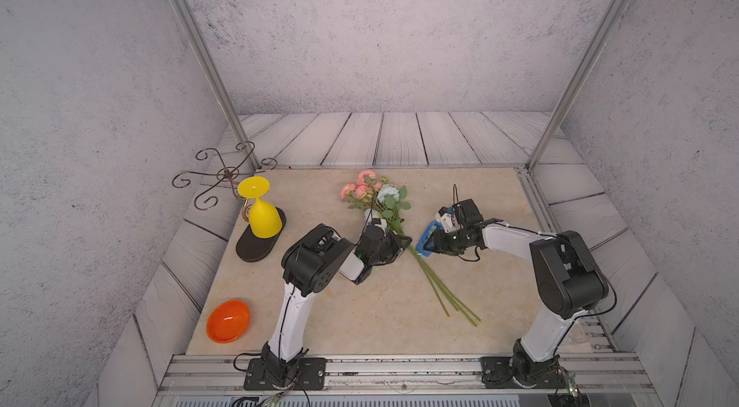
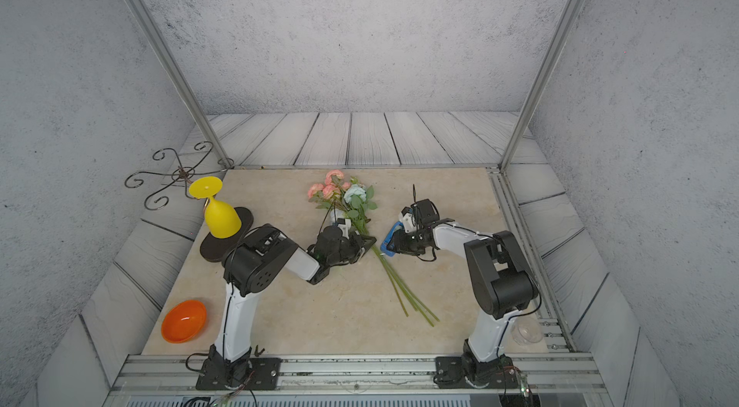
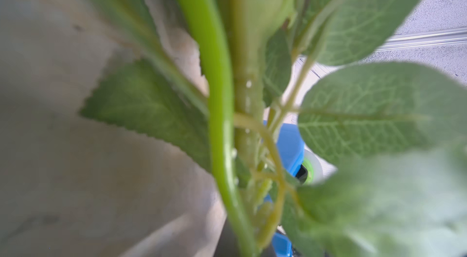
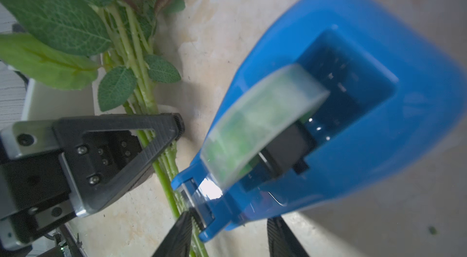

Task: Wrap bouquets with tape
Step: Tear off the tape using the Tape Cutter.

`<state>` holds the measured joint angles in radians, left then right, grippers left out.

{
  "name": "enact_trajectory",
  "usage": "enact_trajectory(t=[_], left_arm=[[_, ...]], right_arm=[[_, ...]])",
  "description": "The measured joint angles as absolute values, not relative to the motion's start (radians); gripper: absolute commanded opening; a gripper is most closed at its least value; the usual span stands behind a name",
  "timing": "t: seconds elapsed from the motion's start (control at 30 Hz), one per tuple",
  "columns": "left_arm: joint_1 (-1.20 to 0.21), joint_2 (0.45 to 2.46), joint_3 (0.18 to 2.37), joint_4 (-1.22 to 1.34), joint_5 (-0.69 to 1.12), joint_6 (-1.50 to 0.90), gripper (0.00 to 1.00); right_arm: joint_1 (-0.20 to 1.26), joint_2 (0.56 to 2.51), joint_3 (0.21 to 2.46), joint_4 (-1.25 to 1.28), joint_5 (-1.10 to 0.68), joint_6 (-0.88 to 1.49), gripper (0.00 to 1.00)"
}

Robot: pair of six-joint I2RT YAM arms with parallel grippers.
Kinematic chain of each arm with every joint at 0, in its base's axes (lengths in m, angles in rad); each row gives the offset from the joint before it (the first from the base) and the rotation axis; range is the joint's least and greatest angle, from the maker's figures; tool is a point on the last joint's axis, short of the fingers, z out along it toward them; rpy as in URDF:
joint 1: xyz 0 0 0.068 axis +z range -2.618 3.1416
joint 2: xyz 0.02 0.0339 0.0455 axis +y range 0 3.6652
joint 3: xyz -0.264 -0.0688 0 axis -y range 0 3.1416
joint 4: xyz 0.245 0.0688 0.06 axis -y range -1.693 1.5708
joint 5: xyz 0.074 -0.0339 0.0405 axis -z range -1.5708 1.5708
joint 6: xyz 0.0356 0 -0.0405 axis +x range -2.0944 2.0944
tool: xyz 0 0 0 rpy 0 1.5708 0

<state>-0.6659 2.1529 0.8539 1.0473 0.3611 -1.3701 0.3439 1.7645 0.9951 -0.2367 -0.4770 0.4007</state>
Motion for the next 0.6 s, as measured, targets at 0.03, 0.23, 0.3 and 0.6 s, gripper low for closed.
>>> enact_trajectory(t=[0.03,0.23,0.3,0.6], left_arm=[[-0.666,2.150,0.851,1.047,0.361,-1.370,0.00],[-0.666,2.140,0.843,1.048,0.359,-1.371,0.00],[-0.666,2.140,0.843,1.048,0.359,-1.374,0.00],[-0.666,2.140,0.843,1.048,0.359,-1.379,0.00]], right_arm=[[0.344,1.765,0.995,-0.233,-0.479,0.403,0.50],[0.344,1.763,0.994,-0.196,-0.507,0.434,0.55],[0.344,1.763,0.994,-0.187,-0.506,0.442,0.55],[0.344,1.763,0.989,-0.160,-0.496,0.447,0.57]])
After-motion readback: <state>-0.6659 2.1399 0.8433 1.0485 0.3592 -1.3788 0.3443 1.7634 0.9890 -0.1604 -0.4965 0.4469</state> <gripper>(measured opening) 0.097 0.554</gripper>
